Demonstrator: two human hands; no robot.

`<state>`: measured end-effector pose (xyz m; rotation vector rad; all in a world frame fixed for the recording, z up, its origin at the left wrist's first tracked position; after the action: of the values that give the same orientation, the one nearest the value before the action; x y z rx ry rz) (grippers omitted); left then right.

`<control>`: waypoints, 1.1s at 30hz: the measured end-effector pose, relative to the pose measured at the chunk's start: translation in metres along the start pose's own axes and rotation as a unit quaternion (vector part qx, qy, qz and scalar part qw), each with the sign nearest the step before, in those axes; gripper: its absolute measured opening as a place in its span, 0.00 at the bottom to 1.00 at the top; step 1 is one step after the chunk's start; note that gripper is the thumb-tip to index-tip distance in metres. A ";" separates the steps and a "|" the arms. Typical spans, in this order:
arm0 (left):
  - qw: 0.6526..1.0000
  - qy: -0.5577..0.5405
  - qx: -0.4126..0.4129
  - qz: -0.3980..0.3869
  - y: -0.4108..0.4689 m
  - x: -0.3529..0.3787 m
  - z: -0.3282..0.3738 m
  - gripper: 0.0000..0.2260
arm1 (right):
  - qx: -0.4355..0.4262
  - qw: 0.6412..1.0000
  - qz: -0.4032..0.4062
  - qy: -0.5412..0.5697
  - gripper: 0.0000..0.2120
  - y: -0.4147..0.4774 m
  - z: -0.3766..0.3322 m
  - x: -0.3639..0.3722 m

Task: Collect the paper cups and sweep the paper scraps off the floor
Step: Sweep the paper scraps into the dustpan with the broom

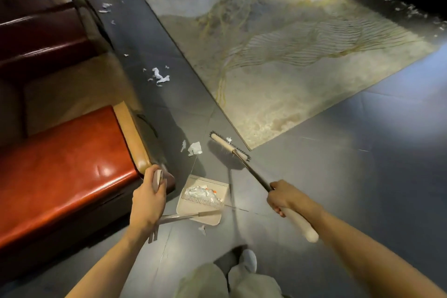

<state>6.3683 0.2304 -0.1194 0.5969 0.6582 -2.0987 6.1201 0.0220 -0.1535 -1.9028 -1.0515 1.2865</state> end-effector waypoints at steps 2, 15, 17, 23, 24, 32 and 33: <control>1.000 -0.006 -0.010 0.009 0.012 0.008 0.009 0.11 | -0.001 1.000 -0.001 -0.016 0.16 0.025 -0.016 -0.022; 0.997 -0.027 -0.062 0.043 0.095 0.029 0.025 0.11 | -0.010 0.997 -0.070 0.031 0.06 0.148 -0.140 -0.048; 0.997 -0.028 -0.066 0.038 0.101 0.030 0.024 0.12 | -0.021 0.996 -0.086 0.002 0.06 0.156 -0.163 -0.037; 0.998 -0.010 -0.053 0.016 0.110 0.028 0.022 0.11 | -0.030 0.981 -0.122 -0.145 0.06 0.175 -0.194 -0.007; 0.998 -0.006 -0.054 0.015 0.108 0.028 0.022 0.12 | -0.033 0.975 -0.127 -0.179 0.07 0.171 -0.191 -0.003; 0.997 0.024 -0.060 0.038 0.043 0.008 0.011 0.11 | -0.031 0.957 -0.099 -0.270 0.21 0.126 -0.111 0.010; 0.997 0.031 -0.063 0.044 0.027 0.004 0.007 0.11 | -0.031 0.956 -0.100 -0.275 0.22 0.118 -0.097 0.011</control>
<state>6.3872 0.2099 -0.1232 0.6118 0.7784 -1.9476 6.2461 -0.0320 -0.2215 -1.4538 -1.5307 1.7234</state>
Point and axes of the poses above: each hand's wrist, its own y-axis towards the middle knuckle, its own x-axis out of the palm, z = x × y, the point moved 5 cm from there along y, towards the middle knuckle, and after that the axes turned 1 degree about -y, right-handed, at the moved point
